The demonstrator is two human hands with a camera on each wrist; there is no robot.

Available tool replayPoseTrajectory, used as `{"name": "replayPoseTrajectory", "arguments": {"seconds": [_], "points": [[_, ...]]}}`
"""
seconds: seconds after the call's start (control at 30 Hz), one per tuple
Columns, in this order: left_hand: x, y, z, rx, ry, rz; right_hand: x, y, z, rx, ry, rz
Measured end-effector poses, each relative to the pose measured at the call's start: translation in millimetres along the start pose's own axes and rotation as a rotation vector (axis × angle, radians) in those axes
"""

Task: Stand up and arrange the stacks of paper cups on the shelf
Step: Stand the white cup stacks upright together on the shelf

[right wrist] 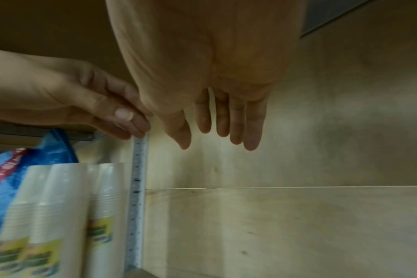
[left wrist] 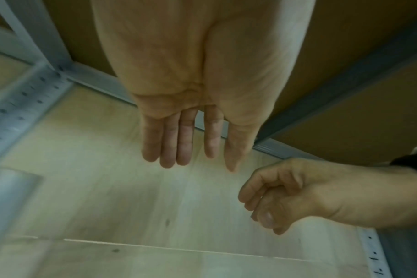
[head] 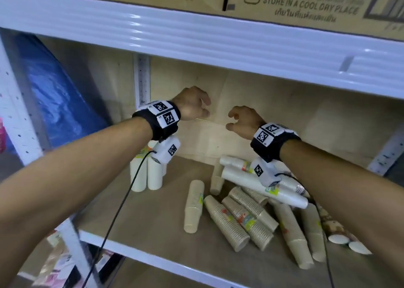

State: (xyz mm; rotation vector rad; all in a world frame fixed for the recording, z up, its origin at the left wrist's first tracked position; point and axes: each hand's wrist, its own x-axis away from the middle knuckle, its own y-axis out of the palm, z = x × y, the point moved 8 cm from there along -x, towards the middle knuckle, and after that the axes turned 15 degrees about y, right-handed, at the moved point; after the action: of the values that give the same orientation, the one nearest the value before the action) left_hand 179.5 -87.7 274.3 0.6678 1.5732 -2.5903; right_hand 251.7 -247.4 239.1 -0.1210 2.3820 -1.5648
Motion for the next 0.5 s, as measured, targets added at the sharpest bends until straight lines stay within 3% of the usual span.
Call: {"name": "replayPoseTrajectory", "arguments": {"seconds": [0.3, 0.5], "points": [[-41.2, 120.5, 51.7, 0.143, 0.139, -0.242, 13.2, -13.8, 167.7, 0.053, 0.286, -0.072], [-44.8, 198.7, 57.4, 0.117, 0.177, -0.427, 27.2, 8.1, 237.3, 0.054, 0.394, -0.197]]}}
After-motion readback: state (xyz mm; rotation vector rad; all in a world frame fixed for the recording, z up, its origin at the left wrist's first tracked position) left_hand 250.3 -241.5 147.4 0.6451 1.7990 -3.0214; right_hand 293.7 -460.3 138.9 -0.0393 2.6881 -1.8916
